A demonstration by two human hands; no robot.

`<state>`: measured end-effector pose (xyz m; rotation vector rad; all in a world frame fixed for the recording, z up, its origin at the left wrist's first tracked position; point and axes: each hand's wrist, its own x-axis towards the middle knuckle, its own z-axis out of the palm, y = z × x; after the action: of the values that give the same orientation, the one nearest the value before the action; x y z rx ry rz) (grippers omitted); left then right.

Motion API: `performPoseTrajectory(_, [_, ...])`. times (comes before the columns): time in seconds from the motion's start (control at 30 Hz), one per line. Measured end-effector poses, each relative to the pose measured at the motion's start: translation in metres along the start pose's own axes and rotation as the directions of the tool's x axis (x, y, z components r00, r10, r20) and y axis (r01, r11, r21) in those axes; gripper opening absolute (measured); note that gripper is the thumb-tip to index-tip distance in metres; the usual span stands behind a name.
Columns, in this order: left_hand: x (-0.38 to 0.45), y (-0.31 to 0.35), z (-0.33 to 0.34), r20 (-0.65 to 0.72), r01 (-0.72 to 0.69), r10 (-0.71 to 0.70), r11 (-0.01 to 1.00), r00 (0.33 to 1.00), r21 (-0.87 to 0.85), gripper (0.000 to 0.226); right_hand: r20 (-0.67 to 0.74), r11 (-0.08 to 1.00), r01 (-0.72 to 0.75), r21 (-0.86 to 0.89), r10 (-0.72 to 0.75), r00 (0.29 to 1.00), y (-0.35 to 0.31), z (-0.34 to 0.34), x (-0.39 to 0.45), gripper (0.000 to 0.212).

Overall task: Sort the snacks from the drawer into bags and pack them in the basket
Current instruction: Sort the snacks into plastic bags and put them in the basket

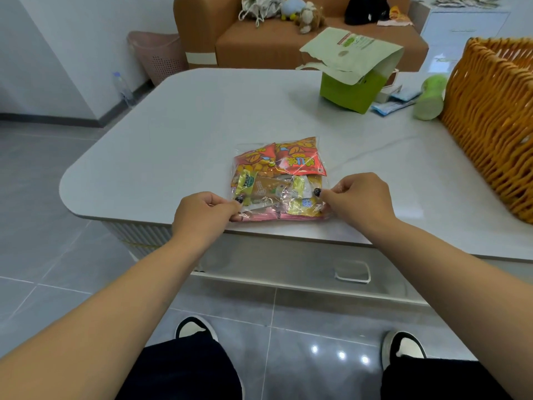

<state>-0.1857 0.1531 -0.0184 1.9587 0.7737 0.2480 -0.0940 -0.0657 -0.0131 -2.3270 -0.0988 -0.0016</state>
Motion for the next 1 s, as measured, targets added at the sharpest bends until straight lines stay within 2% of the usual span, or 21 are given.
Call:
performPoseTrajectory(0.1, [0.001,0.000,-0.002,0.017,0.028,-0.028,1.000,0.999,-0.011,0.020,0.080,0.996,-0.079,0.048,0.075,0.994,-0.001,0.000,0.003,0.027])
performPoseTrajectory(0.23, [0.002,-0.001,-0.003,0.008,0.031,-0.031,0.999,0.999,-0.009,0.014,0.246,0.942,-0.243,0.230,0.185,0.951,-0.005,-0.014,0.005,0.031])
performPoseTrajectory(0.37, [0.004,-0.001,-0.005,-0.067,0.017,-0.013,0.997,0.998,0.072,0.018,0.244,0.949,-0.254,0.184,0.206,0.948,-0.003,-0.014,0.004,0.033])
performPoseTrajectory(0.47, [0.009,0.002,-0.009,-0.134,0.060,-0.027,0.967,0.991,0.249,0.031,0.199,0.976,-0.198,0.090,0.177,0.964,-0.002,-0.007,0.005,0.031])
performPoseTrajectory(0.6, [0.013,-0.002,-0.008,-0.117,0.059,-0.021,0.943,0.993,0.327,0.035,0.205,0.984,-0.167,0.063,0.151,0.967,-0.004,-0.006,0.004,0.034])
performPoseTrajectory(0.73, [0.015,-0.006,-0.005,-0.123,-0.003,0.060,0.908,0.991,0.419,0.042,0.274,0.959,-0.147,0.241,0.078,0.959,-0.001,-0.012,0.001,0.031])
performPoseTrajectory(0.9, [0.018,-0.008,-0.004,-0.125,-0.008,0.066,0.907,0.990,0.420,0.044,0.381,0.895,-0.118,0.430,-0.062,0.923,0.006,-0.029,-0.005,0.025])
performPoseTrajectory(1.0, [0.018,-0.007,-0.003,-0.119,-0.013,0.069,0.909,0.991,0.417,0.045,0.417,0.868,-0.114,0.484,-0.114,0.902,0.010,-0.031,-0.006,0.025])
